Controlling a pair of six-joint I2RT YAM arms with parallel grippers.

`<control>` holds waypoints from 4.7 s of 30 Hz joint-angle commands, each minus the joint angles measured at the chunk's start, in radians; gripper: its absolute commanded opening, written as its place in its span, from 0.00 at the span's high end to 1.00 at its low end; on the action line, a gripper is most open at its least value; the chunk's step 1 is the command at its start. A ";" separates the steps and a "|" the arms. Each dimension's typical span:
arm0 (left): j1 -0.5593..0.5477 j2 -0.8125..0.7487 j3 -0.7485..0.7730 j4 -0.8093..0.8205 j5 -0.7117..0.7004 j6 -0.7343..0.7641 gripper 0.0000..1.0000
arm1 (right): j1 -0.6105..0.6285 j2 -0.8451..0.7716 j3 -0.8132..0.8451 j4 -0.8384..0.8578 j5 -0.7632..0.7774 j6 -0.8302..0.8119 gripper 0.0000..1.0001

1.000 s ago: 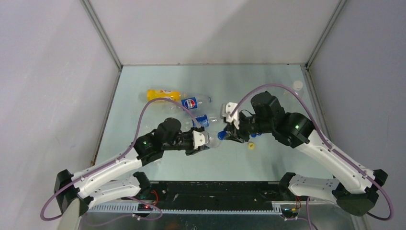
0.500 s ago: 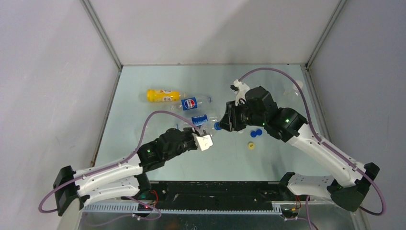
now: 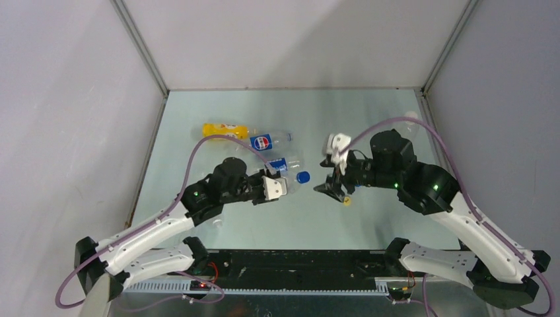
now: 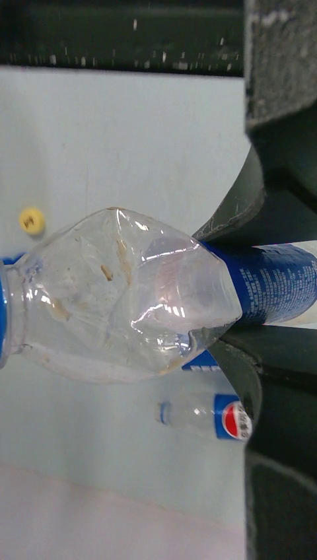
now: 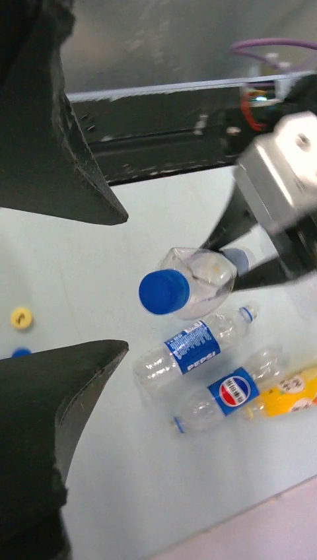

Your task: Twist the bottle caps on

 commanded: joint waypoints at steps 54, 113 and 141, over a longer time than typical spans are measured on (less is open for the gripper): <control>-0.235 -0.022 -0.138 0.353 -0.530 0.008 0.86 | -0.143 0.137 -0.057 0.207 -0.009 0.644 0.38; -0.048 0.013 0.033 0.139 0.105 0.001 0.84 | 0.121 0.113 -0.064 0.068 0.119 -0.083 0.93; -0.022 0.012 -0.002 0.050 0.089 0.030 0.84 | -0.117 -0.028 -0.041 0.096 -0.227 -0.097 0.42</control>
